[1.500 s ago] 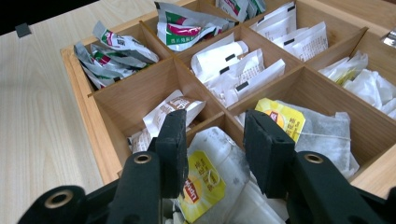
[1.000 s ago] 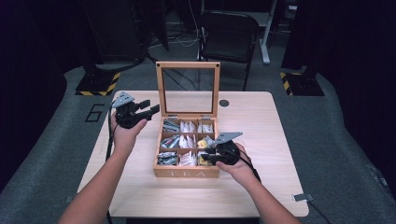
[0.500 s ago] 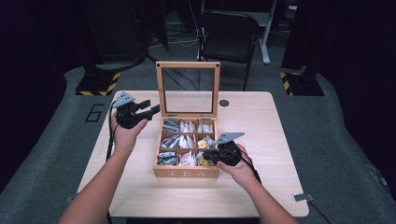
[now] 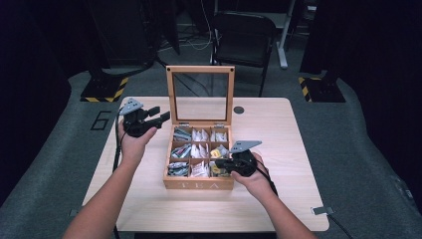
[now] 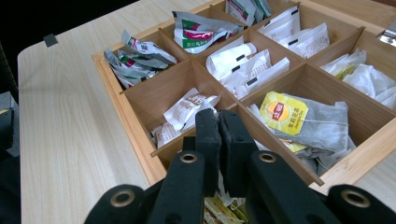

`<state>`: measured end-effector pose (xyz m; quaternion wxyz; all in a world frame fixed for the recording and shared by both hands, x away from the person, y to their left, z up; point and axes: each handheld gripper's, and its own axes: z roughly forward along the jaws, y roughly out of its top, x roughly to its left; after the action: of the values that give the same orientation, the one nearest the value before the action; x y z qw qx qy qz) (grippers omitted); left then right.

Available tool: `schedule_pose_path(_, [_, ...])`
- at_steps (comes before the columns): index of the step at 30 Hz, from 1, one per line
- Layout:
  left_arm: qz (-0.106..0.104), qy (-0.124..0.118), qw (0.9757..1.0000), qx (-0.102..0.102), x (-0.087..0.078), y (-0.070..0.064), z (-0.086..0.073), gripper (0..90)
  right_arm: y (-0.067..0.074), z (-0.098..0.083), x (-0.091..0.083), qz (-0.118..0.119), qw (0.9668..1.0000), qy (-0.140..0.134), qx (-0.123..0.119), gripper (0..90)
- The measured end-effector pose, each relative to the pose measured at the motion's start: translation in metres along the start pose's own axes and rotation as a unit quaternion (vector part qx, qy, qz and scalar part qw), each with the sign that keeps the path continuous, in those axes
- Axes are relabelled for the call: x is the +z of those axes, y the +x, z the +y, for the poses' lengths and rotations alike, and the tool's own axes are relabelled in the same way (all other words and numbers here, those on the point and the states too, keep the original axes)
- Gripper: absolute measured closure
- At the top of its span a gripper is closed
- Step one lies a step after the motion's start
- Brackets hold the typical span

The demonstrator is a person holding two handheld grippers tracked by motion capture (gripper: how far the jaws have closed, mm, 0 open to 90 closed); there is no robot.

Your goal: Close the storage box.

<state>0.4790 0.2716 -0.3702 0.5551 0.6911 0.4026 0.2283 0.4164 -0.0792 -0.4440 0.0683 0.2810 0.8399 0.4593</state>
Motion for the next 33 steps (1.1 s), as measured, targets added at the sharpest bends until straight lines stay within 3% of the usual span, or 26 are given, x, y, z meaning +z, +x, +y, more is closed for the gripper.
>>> schedule_pose_path(9, [0.001, -0.002, 1.0000, -0.003, -0.001, 0.001, 0.000, 46.0, -0.004, 0.011, -0.008, -0.006, 0.9998, -0.020, 0.006, 87.0])
schedule_pose_path(22, [0.003, -0.003, 1.0000, -0.005, -0.002, 0.002, 0.000, 45.7, -0.004, 0.022, -0.015, -0.010, 0.9996, -0.025, -0.001, 87.1])
schedule_pose_path(33, [0.004, -0.003, 1.0000, -0.007, -0.003, 0.003, 0.000, 45.6, -0.011, 0.033, -0.033, -0.019, 0.9992, -0.034, 0.005, 87.0])
